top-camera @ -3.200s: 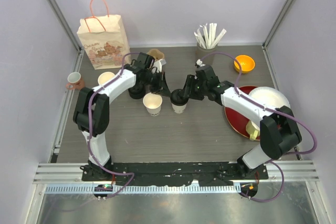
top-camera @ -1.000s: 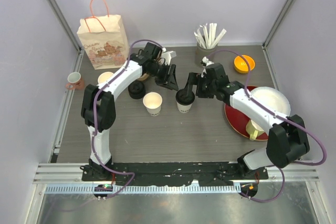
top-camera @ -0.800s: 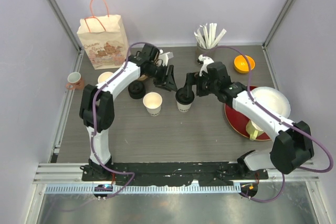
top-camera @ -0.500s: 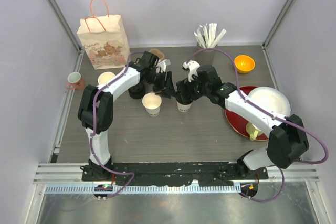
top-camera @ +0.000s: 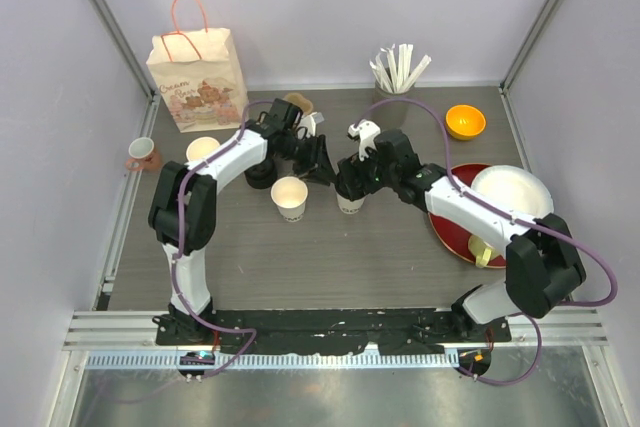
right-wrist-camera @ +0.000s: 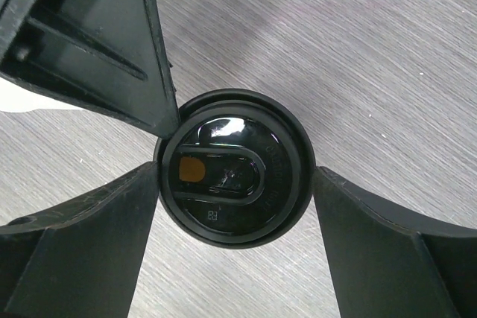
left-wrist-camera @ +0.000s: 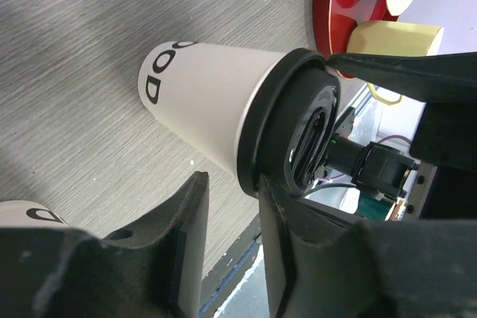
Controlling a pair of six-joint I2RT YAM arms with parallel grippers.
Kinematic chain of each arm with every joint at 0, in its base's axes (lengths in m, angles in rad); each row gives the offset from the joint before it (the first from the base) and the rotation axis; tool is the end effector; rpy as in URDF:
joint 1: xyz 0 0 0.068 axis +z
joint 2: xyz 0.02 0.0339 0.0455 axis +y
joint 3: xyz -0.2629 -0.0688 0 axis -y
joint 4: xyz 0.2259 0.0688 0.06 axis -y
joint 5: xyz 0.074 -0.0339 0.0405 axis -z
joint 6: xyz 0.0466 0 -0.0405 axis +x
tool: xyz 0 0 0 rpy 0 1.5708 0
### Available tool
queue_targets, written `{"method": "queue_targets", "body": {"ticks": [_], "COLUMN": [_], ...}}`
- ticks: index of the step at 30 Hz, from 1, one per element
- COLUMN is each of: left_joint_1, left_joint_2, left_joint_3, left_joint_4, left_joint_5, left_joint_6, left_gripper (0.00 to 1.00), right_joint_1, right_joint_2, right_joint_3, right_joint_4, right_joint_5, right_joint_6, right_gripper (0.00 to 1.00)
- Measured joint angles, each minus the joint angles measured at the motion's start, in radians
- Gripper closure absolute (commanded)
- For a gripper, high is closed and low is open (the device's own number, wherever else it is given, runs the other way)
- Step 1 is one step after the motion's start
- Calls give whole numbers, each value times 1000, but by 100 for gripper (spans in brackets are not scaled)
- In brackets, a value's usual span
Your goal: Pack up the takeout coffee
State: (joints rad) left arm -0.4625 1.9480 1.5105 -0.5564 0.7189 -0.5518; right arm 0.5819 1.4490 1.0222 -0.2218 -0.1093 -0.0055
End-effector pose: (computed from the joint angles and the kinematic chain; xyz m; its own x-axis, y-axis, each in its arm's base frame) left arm 0.3500 -0.2088 0.2251 -0.9833 0.0494 -0.1751 0.1665 0.6331 -0.7560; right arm 0.2599 0.1771 0.2629 -0.5012 -0.3363 -0.7973 -0.6217 0.7808 0.0615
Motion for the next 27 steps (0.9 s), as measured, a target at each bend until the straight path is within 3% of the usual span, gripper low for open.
{"method": "queue_targets", "body": {"ticks": [12,18,21,27], "left_joint_1": [1,6,6,8], "left_joint_2": [7,11,21,22], "left_joint_3": [-21,-51,-52,-69], "left_joint_4": [57,110,120,147], "left_joint_5": [35,79,100,114], "left_joint_6": [-42,-80,-96,-103], "left_gripper": [79,96,100,100], "right_joint_1": [12,18,26,51], "right_joint_2": [-23,-54,-77,-97], "right_joint_3": [-124,-181,-219,-277], "right_joint_4": [186,247,284,368], "right_joint_5": [23,53,75,127], "right_joint_6": [-6,9,17,36], "right_gripper": [25,29,32,38]}}
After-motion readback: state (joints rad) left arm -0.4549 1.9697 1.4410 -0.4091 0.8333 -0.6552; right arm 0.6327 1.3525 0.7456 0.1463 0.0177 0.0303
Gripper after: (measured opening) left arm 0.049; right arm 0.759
